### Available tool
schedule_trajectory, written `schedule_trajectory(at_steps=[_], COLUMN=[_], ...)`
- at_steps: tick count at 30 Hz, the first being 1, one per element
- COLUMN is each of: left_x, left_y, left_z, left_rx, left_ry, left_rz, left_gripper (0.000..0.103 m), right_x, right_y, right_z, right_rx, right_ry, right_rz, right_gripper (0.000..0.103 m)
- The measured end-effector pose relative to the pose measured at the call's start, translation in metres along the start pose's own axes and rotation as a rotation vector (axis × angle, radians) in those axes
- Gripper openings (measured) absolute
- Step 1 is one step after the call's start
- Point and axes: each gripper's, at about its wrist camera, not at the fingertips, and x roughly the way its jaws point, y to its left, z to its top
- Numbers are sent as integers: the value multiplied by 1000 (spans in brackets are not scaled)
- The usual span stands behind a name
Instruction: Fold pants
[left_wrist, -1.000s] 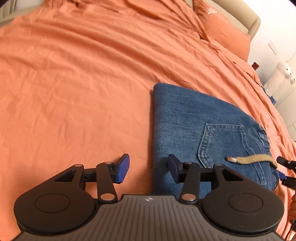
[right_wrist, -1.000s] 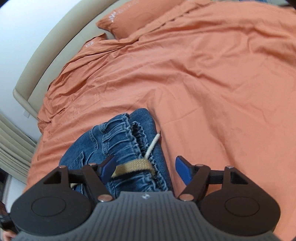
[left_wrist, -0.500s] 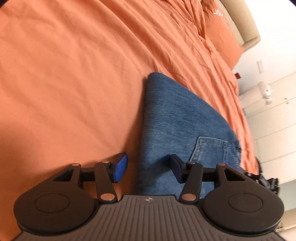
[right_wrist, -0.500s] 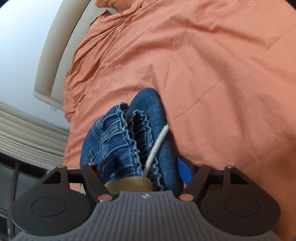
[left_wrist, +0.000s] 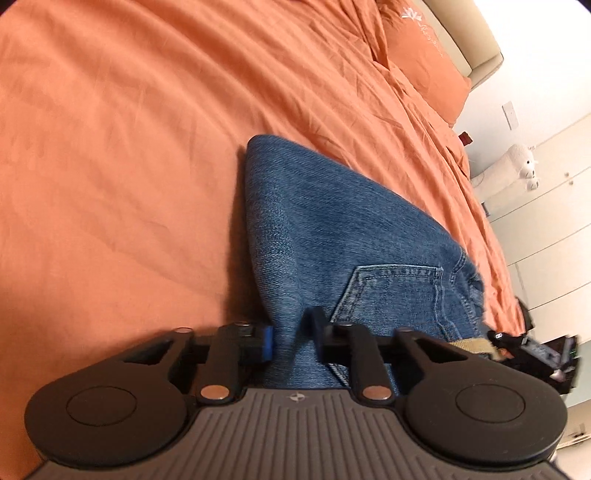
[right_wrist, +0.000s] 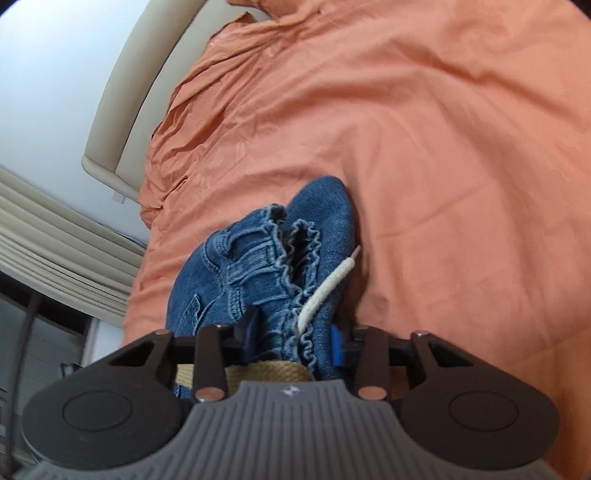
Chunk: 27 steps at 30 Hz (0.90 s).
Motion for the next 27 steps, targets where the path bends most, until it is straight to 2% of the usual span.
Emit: schedule_trajectory(at_steps=[1,5,8,12,15,20,27], left_x=[-2,-10,-19,-36,-53,-87,-148], left_y=[-2,-6,-15,-18,-25,-29,-28], left_z=[0,-1,-2,-1,-4,-6,-5], left_rx=[3,0,34,32,63,71,118], left_ry=[-9,-36,-71,-106,-146,-194,-254], left_rz=[3,13,22,-14,5,-6,24], left_gripper=[10,7,7,6,6,6,6], right_x=[-2,-14,-22,-34,-44,-58,-62], right_y=[7,36,69,104,124,156,198], right_z=[0,5,9,8,6,-10,-38], right_rx=[-20,-70,-137,-199,-204,-243,-262], right_ry=[-11,-15,-6,-10,-22,-35,-36], right_rz=[-13,-72,-123,-169,-174,-167,-99], right_gripper=[30,20,18,17,17,17,17])
